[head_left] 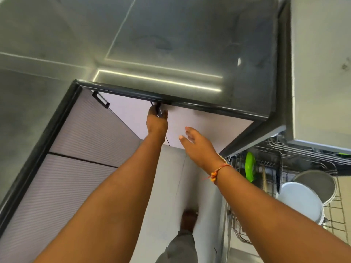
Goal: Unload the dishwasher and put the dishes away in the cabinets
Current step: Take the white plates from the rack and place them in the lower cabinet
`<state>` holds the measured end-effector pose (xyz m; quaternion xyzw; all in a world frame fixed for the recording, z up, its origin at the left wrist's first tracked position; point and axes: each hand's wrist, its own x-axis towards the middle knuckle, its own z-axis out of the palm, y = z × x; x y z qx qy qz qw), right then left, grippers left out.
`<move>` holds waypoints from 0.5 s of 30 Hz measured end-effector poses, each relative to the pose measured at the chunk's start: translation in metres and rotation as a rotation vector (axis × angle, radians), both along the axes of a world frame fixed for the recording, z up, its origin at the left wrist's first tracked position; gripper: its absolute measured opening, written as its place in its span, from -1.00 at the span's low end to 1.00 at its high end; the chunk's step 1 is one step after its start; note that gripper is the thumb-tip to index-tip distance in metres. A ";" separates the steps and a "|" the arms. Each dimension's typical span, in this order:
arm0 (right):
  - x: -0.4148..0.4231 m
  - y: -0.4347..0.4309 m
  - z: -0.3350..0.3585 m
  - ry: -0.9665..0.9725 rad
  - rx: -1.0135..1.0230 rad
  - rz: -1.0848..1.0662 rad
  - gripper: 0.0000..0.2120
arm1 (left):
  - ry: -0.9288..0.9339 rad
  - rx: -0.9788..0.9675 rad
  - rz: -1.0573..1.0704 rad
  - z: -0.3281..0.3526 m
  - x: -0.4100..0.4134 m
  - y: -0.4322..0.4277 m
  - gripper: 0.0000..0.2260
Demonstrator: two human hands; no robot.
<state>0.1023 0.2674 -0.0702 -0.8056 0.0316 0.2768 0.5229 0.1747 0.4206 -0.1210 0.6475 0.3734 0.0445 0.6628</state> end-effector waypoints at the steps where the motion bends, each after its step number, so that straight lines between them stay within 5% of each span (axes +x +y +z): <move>1: 0.004 0.002 0.000 -0.003 -0.002 0.005 -0.48 | 0.009 0.027 -0.014 -0.003 0.000 0.004 -0.75; 8: 0.005 0.008 -0.001 -0.049 -0.054 -0.014 -0.47 | 0.094 0.273 -0.089 -0.013 -0.034 0.011 -0.72; 15: -0.040 0.010 0.004 -0.680 -0.523 0.267 -0.42 | 0.051 0.332 -0.059 -0.011 -0.131 -0.012 -0.86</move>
